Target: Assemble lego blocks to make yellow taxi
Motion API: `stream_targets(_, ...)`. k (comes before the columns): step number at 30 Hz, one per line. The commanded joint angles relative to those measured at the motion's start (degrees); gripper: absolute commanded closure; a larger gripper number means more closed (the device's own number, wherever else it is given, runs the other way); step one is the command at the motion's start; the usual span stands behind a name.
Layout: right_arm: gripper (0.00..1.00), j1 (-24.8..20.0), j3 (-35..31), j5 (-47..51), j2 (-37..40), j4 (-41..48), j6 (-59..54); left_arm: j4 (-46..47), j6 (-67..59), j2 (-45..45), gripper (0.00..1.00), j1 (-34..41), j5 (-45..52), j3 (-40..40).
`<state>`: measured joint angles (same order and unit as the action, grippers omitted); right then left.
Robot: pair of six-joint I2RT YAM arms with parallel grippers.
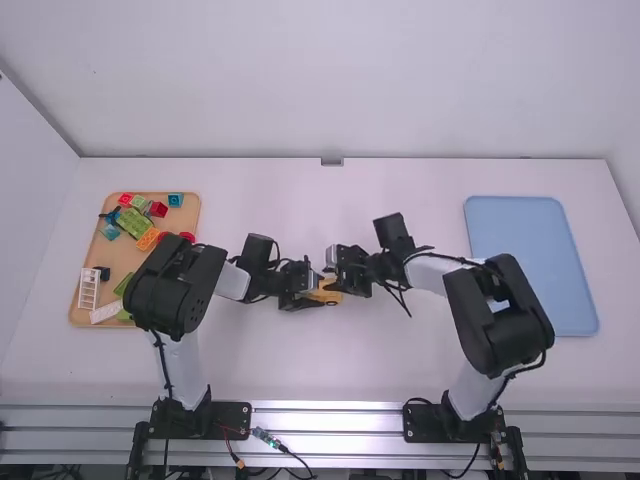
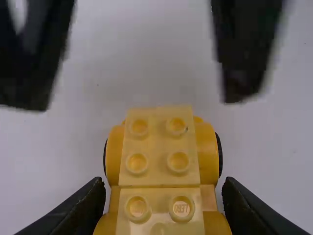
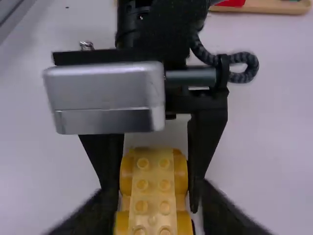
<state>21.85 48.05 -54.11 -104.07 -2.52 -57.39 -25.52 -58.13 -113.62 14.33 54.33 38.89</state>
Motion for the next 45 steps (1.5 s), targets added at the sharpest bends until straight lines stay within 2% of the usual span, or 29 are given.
stream_targets(1, 1.0, 0.0, 0.4, -0.4, 0.4, 0.3, -1.0, 0.9, -1.0, -1.1, 0.55, 0.4, -4.5, -0.9)
stream_targets(5, 1.0, 0.0, -1.1, 0.2, -0.8, -2.0, -0.9, 0.8, -1.0, -1.1, 0.57, 0.7, -4.5, -0.9)
stream_targets(13, 1.0, -0.2, -1.9, -0.1, -7.9, -9.1, 3.2, 0.6, -1.0, -1.0, 0.57, 0.4, -4.5, -0.9)
stream_targets(23, 1.0, -0.1, -3.0, 0.2, -8.3, -9.2, 3.1, -1.2, 2.1, -1.0, 0.58, 0.3, -6.8, -0.9)
stream_targets(31, 1.0, -1.7, -5.4, 0.2, -8.3, -9.8, 1.6, -1.0, 2.0, -1.1, 0.6, 0.4, -6.8, -0.9)
stream_targets(45, 1.0, 0.3, -6.5, 4.5, -8.3, -13.7, 4.9, 0.3, 0.0, -1.0, 0.62, 0.7, -6.8, -0.9)
